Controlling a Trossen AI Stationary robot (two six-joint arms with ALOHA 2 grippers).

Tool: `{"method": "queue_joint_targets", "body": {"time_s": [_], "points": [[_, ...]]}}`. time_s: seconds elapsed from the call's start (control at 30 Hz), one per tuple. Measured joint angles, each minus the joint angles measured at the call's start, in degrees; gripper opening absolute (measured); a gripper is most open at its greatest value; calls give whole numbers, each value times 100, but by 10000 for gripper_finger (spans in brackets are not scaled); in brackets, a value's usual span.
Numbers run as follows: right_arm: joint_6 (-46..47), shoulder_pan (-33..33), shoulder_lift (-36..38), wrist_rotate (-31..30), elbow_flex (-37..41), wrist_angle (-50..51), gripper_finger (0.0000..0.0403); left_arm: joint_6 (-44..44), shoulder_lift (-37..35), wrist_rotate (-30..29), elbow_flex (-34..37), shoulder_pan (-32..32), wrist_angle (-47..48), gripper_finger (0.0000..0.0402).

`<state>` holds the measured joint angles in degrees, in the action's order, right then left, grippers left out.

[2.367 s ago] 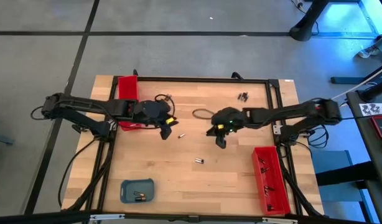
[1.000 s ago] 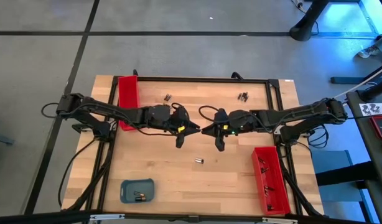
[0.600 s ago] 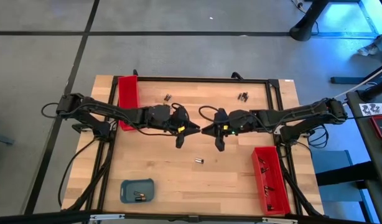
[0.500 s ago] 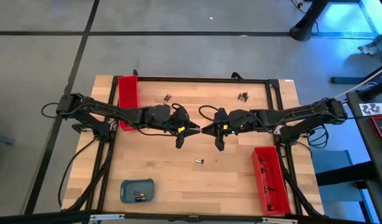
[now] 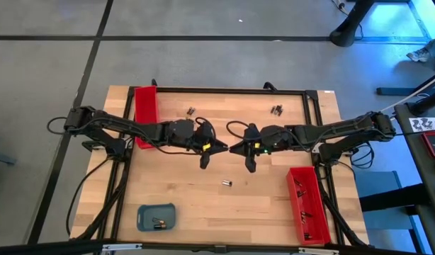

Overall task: Sort batteries
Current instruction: Put the silver battery into the top red bin

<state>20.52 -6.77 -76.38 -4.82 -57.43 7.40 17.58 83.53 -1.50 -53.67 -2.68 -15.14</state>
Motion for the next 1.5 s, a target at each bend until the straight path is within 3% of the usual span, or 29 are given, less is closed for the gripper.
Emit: {"method": "queue_joint_targets", "body": {"time_s": [0.5, 0.93, 1.07, 1.27, 1.4, 1.5], "points": [[1, 5, 0, 205, 0, 2, 50, 48, 0, 132, -13, -6, 145, 26], [185, 5, 197, 243, -2, 154, 158, 26, -119, 129, -19, -32, 807, 25], [270, 5, 484, 141, -2, 470, 158, -154, -468, -206, -403, -48, 2035, 25], [226, 5, 692, -68, -2, 616, 149, -289, -916, -1325, -1771, 108, 5387, 25], [167, 5, 695, -96, -2, 614, 148, 290, -925, -1939, -2577, 817, 8099, 25], [150, 5, 678, -173, -2, 625, 147, 574, -940, -2064, -2704, 1655, 9457, 25]]}}
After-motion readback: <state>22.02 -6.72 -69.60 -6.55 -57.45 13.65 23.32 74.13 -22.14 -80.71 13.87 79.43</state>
